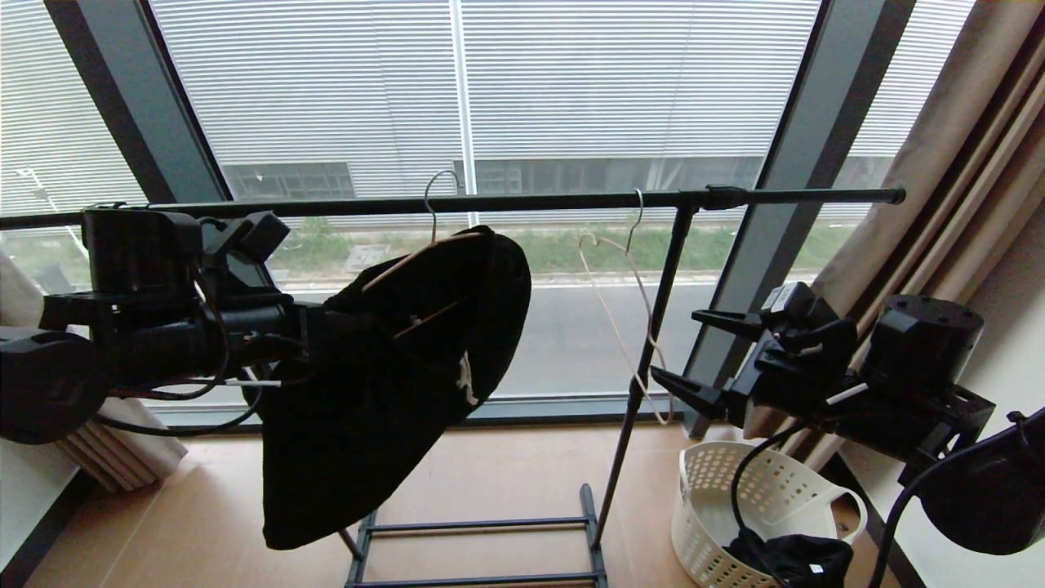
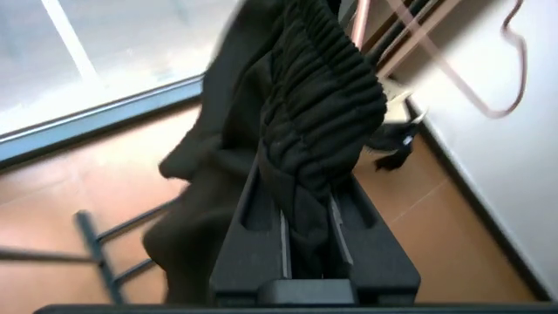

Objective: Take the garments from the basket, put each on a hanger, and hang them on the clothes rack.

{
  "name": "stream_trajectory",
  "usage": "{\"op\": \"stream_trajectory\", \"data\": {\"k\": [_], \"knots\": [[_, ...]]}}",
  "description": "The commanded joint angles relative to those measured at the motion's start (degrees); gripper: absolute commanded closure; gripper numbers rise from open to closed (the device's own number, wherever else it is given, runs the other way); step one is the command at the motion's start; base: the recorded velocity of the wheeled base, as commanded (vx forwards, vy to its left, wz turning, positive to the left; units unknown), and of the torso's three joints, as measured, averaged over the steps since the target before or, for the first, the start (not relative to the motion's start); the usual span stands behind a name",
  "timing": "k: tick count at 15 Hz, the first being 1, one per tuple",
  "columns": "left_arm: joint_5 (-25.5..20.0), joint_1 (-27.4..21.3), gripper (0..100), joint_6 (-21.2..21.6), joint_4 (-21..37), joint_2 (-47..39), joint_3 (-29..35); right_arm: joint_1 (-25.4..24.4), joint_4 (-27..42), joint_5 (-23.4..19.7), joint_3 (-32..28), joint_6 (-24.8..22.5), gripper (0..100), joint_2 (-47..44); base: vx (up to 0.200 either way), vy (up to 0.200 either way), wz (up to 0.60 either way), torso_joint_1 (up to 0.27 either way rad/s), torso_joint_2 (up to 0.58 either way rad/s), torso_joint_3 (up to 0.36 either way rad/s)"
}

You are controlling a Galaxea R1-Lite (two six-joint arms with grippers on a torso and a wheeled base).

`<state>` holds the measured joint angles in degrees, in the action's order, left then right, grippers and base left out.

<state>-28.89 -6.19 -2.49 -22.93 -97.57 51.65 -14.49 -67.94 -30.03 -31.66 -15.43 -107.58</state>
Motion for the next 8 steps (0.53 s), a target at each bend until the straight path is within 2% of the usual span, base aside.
{"op": "stream_trajectory", "data": {"k": [1,5,8], "knots": [[0.15,-1.10,100,-1.20,-0.18,-3.41,2.31,-0.10,0.00,-0.03,0.02,-0.04,0,-0.17,0.000,0.000,0.00,0.000,0.00,0.000],[0.15,-1.98,100,-2.96,-2.29,-7.28,5.57,-0.10,0.00,-0.03,0.02,-0.04,0,-0.17,0.000,0.000,0.00,0.000,0.00,0.000],[4.72,-3.39,100,-3.49,-11.70,-12.11,4.69,-0.10,0.00,-0.03,0.02,-0.04,0,-0.26,0.000,0.000,0.00,0.000,0.00,0.000]]}}
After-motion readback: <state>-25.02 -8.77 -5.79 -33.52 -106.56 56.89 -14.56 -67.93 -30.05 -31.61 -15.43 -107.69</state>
